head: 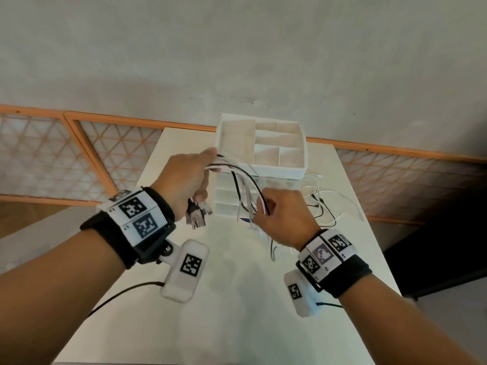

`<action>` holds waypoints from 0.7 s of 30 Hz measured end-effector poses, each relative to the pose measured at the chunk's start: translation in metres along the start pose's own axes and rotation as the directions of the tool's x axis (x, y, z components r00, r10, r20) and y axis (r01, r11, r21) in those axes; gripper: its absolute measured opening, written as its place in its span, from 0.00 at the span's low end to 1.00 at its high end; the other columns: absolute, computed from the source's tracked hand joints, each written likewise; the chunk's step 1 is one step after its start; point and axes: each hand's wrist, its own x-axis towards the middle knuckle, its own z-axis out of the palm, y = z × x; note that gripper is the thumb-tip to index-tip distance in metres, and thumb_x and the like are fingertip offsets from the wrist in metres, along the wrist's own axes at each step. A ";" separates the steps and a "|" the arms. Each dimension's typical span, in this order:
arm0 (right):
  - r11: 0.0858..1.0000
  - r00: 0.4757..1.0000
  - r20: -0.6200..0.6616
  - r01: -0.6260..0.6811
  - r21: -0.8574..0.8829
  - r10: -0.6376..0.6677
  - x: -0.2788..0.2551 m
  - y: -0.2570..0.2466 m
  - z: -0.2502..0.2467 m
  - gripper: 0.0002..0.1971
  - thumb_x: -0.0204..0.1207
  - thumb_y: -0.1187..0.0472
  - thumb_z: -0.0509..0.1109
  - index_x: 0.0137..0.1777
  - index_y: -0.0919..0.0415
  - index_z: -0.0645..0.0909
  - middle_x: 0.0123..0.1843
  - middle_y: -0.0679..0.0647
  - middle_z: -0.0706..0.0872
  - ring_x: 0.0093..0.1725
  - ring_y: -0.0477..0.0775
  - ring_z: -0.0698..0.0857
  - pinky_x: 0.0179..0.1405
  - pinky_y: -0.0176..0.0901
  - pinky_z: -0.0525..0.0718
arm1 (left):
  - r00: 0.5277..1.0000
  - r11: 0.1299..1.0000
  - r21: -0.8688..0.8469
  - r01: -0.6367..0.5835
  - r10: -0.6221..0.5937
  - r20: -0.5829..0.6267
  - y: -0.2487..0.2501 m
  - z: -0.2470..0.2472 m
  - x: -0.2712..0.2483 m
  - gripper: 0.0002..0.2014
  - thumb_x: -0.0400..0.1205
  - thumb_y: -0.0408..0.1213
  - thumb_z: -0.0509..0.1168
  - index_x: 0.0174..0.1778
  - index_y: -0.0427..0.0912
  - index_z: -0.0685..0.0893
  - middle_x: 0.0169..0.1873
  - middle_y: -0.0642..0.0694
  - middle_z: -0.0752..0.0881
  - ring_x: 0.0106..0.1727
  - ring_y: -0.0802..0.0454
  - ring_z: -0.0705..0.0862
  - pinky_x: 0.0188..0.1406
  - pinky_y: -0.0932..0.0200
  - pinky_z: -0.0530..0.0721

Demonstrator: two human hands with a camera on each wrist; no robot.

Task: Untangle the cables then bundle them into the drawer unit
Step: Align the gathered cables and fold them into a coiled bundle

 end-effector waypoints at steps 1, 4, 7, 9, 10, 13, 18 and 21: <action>0.997 0.989 0.133 -0.057 -0.047 0.063 -0.006 0.012 0.004 0.14 0.68 0.58 0.73 0.26 0.49 0.71 0.25 0.45 0.77 0.28 0.47 0.76 0.33 0.44 0.79 | 1.000 0.998 -0.055 -0.019 0.019 0.002 0.005 -0.004 0.001 0.18 0.86 0.47 0.64 0.34 0.40 0.80 0.13 0.53 0.64 0.16 0.53 0.59 0.17 0.62 0.62; 0.936 0.883 0.367 -0.187 -0.298 0.293 -0.029 0.050 0.017 0.02 0.72 0.50 0.74 0.40 0.44 0.85 0.42 0.44 0.88 0.48 0.51 0.87 0.55 0.49 0.86 | 0.997 0.987 -0.139 -0.075 0.079 0.024 0.016 -0.013 0.004 0.17 0.86 0.47 0.65 0.33 0.45 0.75 0.16 0.53 0.61 0.17 0.53 0.57 0.15 0.64 0.59; 0.967 0.945 0.220 -0.216 -0.134 0.242 -0.032 0.056 0.006 0.16 0.69 0.46 0.80 0.55 0.44 0.84 0.51 0.38 0.87 0.46 0.34 0.83 0.54 0.42 0.83 | 0.987 0.991 -0.028 -0.135 0.136 0.079 0.013 -0.011 0.002 0.21 0.85 0.47 0.66 0.25 0.45 0.80 0.15 0.53 0.62 0.16 0.52 0.57 0.16 0.64 0.62; 0.988 0.995 0.015 -0.100 0.116 0.099 -0.027 0.027 -0.012 0.22 0.66 0.46 0.84 0.57 0.48 0.81 0.52 0.39 0.85 0.32 0.34 0.78 0.39 0.30 0.76 | 0.983 0.988 0.041 -0.151 0.146 0.107 0.006 -0.004 -0.001 0.28 0.84 0.47 0.67 0.15 0.48 0.76 0.14 0.52 0.63 0.15 0.51 0.59 0.18 0.63 0.64; 0.976 0.996 -0.079 -0.025 0.215 0.043 -0.023 0.010 -0.020 0.26 0.64 0.45 0.84 0.59 0.48 0.80 0.52 0.39 0.84 0.29 0.38 0.76 0.33 0.28 0.73 | 0.983 0.985 0.067 -0.156 0.148 0.110 0.003 0.001 -0.002 0.29 0.84 0.48 0.68 0.14 0.49 0.72 0.13 0.52 0.64 0.15 0.50 0.59 0.18 0.62 0.65; 0.967 0.963 -0.252 0.153 0.204 -0.099 -0.008 -0.031 -0.024 0.28 0.64 0.45 0.84 0.63 0.46 0.78 0.54 0.40 0.81 0.30 0.39 0.74 0.33 0.31 0.75 | 0.983 0.977 0.137 -0.164 0.151 0.101 -0.001 0.017 -0.008 0.28 0.83 0.48 0.69 0.16 0.48 0.70 0.15 0.46 0.67 0.15 0.48 0.63 0.15 0.65 0.68; 0.981 0.900 -0.415 0.180 0.069 -0.136 0.007 -0.033 -0.006 0.08 0.67 0.64 0.78 0.46 0.58 0.87 0.44 0.48 0.87 0.30 0.30 0.72 0.35 0.24 0.69 | 0.985 0.973 0.180 -0.145 0.126 0.116 -0.003 0.025 -0.013 0.30 0.84 0.48 0.67 0.11 0.51 0.80 0.17 0.46 0.66 0.16 0.50 0.64 0.18 0.64 0.65; 0.987 0.915 -0.390 0.143 0.071 -0.105 0.007 -0.031 -0.003 0.05 0.67 0.63 0.77 0.41 0.58 0.86 0.39 0.47 0.87 0.30 0.31 0.73 0.34 0.20 0.70 | 0.991 0.980 0.163 -0.118 0.106 0.083 -0.005 0.025 -0.014 0.28 0.83 0.47 0.68 0.13 0.50 0.82 0.21 0.44 0.66 0.17 0.50 0.63 0.18 0.63 0.63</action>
